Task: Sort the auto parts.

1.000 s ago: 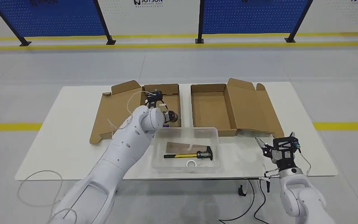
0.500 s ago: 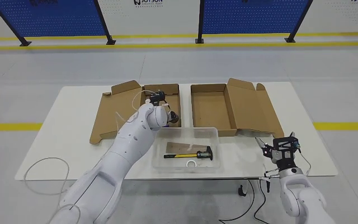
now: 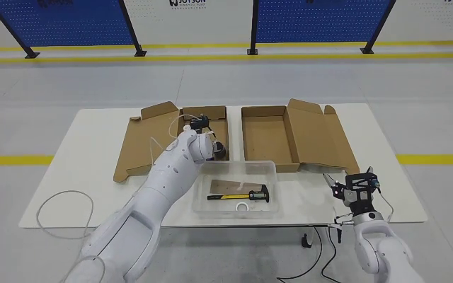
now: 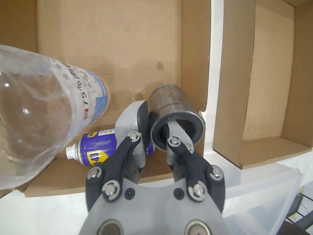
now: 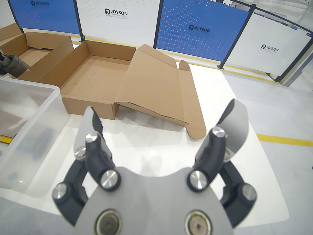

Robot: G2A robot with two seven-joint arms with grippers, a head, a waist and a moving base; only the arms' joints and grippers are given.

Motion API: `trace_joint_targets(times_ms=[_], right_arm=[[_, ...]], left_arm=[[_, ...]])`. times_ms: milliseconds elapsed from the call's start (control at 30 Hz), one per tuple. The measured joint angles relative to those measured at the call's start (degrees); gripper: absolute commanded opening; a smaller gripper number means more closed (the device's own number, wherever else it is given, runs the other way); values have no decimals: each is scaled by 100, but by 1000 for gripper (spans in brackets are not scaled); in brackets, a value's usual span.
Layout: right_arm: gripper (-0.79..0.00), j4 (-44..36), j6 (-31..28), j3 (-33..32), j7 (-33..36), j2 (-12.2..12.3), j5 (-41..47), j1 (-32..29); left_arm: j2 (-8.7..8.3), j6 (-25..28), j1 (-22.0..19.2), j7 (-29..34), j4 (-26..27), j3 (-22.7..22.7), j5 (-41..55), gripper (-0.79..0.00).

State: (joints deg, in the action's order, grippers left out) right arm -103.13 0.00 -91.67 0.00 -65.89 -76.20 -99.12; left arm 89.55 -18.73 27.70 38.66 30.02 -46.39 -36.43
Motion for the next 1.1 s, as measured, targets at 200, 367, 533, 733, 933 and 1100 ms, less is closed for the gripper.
trace_joint_targets(times_ms=[200, 367, 533, 733, 933, 1100], right_arm=[[0, 0, 0, 0, 0, 0, 0, 0], [0, 0, 0, 0, 0, 0, 0, 0], [0, 0, 0, 0, 0, 0, 0, 0], [0, 0, 0, 0, 0, 0, 0, 0], [0, 0, 0, 0, 0, 0, 0, 0], [0, 0, 0, 0, 0, 0, 0, 0]], left_arm=[[56, 39, -59, -52, -123, -4, -12, -680], [65, 96, -65, -199, -61, -45, -56, -570], [27, 139, 14, -356, 167, -119, -146, -499], [-99, 106, 280, -632, 724, -297, -352, -508], [-378, 39, 1018, -944, 1996, -569, -1010, 0], [-713, -119, 2044, -915, 3645, -962, -1987, 0]])
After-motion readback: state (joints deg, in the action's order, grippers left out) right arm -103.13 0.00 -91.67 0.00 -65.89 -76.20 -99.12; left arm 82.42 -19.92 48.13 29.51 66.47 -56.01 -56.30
